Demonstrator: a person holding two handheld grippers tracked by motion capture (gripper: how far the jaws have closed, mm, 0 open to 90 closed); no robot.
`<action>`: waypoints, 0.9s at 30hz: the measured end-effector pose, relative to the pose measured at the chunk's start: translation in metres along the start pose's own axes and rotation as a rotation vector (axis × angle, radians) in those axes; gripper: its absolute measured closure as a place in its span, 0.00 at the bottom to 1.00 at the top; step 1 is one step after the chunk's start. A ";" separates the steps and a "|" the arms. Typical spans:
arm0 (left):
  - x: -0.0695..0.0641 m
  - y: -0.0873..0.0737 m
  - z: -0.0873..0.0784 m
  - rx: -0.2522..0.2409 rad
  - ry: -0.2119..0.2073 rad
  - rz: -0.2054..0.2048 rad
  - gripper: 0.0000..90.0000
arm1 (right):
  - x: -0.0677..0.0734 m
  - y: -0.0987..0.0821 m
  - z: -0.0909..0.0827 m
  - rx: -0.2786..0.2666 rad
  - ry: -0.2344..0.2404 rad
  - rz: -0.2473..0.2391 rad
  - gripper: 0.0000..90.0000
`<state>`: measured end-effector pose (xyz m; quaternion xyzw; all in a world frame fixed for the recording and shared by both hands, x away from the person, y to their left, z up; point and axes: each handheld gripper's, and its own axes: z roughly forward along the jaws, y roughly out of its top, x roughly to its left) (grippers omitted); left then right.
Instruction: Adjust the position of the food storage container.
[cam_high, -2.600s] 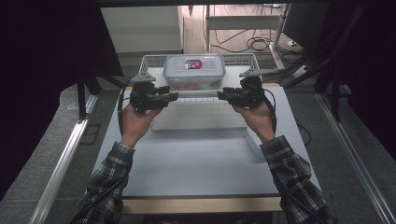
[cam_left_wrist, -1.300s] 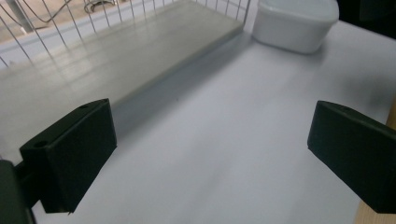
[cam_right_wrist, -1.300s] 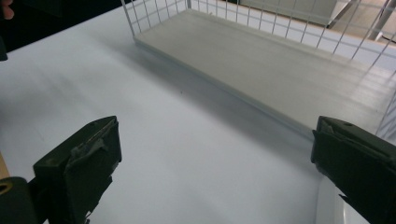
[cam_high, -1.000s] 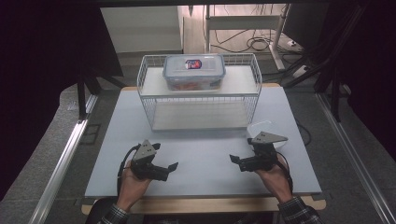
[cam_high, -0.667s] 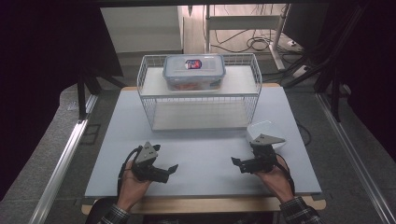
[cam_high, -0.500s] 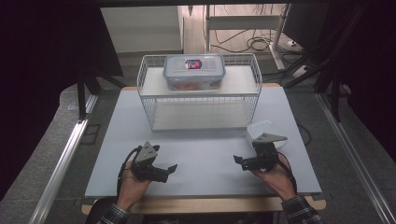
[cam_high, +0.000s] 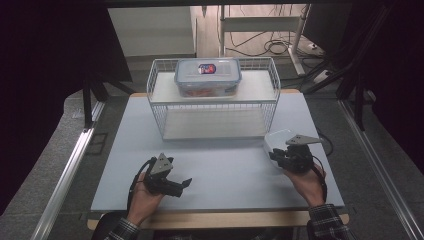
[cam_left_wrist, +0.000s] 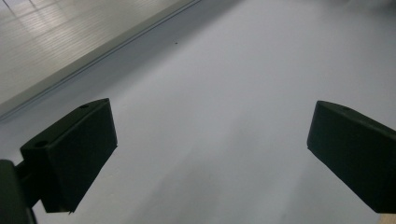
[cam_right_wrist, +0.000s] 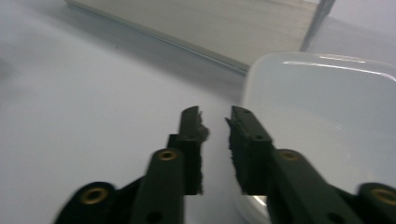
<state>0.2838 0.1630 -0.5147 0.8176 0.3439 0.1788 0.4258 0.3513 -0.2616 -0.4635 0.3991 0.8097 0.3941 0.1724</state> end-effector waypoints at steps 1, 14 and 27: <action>0.000 0.000 0.000 0.002 -0.001 0.000 0.01 | -0.002 0.000 0.000 0.006 -0.006 -0.005 0.89; 0.000 0.000 0.002 0.004 0.004 -0.005 0.01 | -0.045 0.006 -0.004 -0.025 -0.114 0.045 0.99; 0.000 -0.001 0.006 0.027 0.006 0.001 0.01 | -0.088 -0.002 -0.008 -0.022 -0.203 0.109 0.99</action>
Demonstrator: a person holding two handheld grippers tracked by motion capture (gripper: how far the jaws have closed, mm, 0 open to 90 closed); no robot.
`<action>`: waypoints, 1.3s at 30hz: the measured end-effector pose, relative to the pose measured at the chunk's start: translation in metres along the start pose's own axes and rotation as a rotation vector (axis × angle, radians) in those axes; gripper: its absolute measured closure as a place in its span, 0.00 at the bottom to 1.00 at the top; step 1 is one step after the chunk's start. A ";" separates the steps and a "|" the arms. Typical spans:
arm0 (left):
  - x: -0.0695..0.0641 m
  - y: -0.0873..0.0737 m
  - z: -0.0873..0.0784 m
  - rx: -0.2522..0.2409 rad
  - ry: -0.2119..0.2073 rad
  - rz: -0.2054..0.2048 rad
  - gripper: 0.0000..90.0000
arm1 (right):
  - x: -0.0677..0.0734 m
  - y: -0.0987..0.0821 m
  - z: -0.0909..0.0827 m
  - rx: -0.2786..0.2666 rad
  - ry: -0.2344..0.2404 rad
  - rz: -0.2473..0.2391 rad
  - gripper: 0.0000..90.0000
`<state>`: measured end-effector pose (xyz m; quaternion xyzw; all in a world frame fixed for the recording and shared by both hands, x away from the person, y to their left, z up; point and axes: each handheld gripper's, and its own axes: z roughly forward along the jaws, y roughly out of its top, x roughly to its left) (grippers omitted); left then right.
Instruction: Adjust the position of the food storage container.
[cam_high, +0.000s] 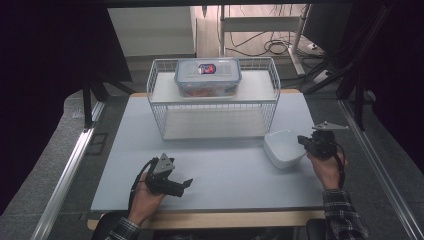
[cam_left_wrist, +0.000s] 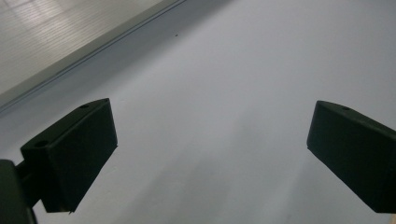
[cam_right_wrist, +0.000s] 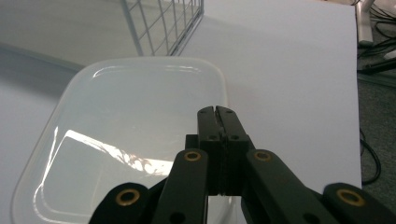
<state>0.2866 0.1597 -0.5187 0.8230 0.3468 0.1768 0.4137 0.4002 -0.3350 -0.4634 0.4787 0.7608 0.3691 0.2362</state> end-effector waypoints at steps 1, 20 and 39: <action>0.000 0.000 0.000 0.000 0.000 0.000 0.01 | 0.000 0.000 0.000 0.000 0.000 0.000 0.99; -0.002 -0.001 0.006 0.048 0.008 0.015 0.01 | -0.008 -0.005 0.013 0.055 -0.013 0.001 0.99; -0.005 -0.001 0.012 0.087 -0.006 0.032 0.02 | 0.054 -0.002 0.025 0.078 0.201 -0.050 0.99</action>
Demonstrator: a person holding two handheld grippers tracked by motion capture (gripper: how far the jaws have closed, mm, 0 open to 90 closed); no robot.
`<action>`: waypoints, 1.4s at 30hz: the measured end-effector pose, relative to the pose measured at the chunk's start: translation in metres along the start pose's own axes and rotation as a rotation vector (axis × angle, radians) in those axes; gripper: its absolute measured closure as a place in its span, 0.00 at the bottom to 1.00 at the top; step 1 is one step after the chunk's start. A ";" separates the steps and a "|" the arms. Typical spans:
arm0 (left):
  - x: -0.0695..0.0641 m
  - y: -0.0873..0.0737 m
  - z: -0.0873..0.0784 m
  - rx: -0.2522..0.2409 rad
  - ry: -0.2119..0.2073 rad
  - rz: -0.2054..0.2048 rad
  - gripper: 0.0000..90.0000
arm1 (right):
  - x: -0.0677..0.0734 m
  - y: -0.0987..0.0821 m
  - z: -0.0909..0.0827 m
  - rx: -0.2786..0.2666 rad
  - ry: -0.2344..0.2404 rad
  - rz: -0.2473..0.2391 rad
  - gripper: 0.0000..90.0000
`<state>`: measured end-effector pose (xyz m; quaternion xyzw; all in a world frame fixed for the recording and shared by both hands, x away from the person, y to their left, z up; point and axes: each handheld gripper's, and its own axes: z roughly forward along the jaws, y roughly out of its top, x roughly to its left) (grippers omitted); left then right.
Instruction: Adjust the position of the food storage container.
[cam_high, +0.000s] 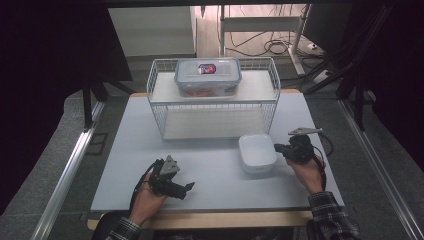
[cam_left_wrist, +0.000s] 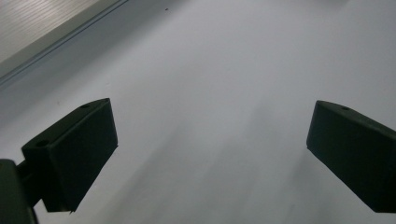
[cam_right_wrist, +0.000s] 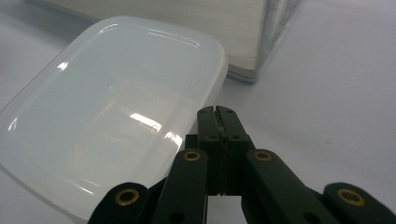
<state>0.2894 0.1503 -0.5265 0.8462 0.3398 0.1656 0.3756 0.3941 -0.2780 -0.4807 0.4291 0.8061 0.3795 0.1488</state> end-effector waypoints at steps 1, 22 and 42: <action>0.000 0.000 0.001 0.001 -0.005 -0.001 0.02 | 0.003 0.001 0.002 0.000 0.013 -0.003 0.99; 0.000 0.010 -0.007 0.007 0.029 -0.021 0.11 | 0.066 0.016 0.038 0.007 0.177 -0.072 0.99; 0.066 0.033 0.015 0.004 0.021 -0.092 0.85 | 0.119 0.009 0.020 0.017 0.265 -0.170 0.99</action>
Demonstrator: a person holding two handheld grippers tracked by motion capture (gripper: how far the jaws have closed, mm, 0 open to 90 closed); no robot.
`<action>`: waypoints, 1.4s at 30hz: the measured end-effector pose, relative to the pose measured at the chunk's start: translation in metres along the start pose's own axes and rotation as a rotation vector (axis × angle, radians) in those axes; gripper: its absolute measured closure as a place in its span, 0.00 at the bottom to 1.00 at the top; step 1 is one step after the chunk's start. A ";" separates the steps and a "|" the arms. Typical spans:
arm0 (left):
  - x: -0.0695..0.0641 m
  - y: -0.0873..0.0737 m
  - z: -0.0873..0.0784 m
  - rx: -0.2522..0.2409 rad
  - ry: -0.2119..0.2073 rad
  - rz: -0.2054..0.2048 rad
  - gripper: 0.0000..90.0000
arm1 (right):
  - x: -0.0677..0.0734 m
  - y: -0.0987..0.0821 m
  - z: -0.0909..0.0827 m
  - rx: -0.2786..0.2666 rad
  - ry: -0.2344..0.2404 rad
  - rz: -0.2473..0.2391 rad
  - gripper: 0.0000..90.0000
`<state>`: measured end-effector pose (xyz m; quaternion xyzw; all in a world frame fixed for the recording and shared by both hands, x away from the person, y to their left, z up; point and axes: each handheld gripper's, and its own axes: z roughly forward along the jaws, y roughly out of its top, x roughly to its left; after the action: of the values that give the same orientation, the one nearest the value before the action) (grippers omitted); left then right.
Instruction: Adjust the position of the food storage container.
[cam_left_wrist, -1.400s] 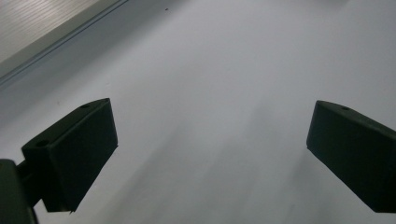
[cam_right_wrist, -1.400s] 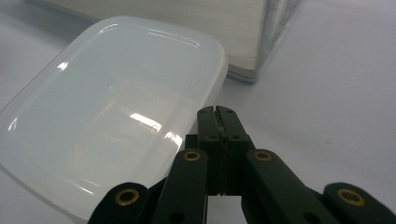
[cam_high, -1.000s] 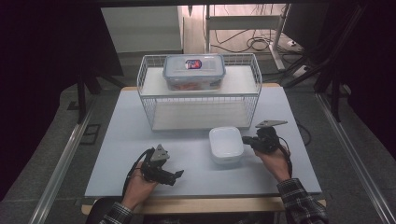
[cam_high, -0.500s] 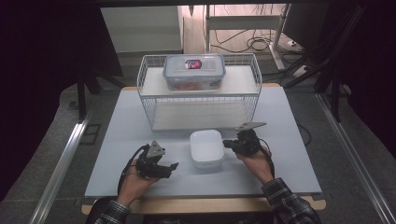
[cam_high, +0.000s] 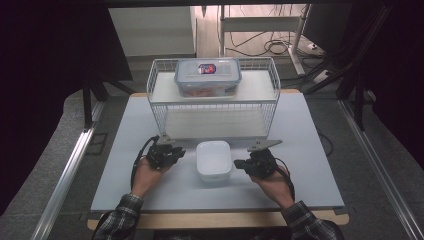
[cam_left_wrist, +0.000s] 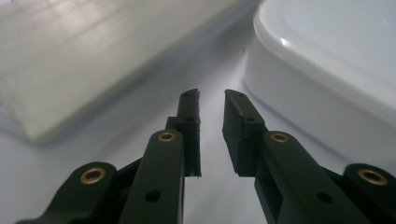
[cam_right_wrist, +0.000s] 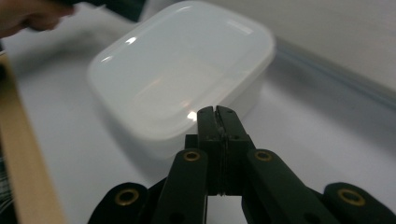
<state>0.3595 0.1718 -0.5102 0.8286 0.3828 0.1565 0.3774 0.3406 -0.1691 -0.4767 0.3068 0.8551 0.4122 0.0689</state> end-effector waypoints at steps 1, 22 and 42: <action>0.004 0.007 0.010 -0.017 -0.015 0.002 0.85 | 0.006 -0.004 -0.002 0.006 0.017 -0.004 0.99; -0.011 0.026 0.037 -0.027 -0.132 0.124 0.86 | 0.016 -0.019 0.017 0.096 0.047 -0.032 0.98; 0.002 0.035 0.054 -0.032 -0.131 0.039 0.82 | -0.011 -0.021 0.009 0.079 -0.016 0.053 0.96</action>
<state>0.4082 0.1316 -0.5203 0.8383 0.3385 0.1154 0.4116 0.3430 -0.1790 -0.4997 0.3352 0.8616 0.3774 0.0528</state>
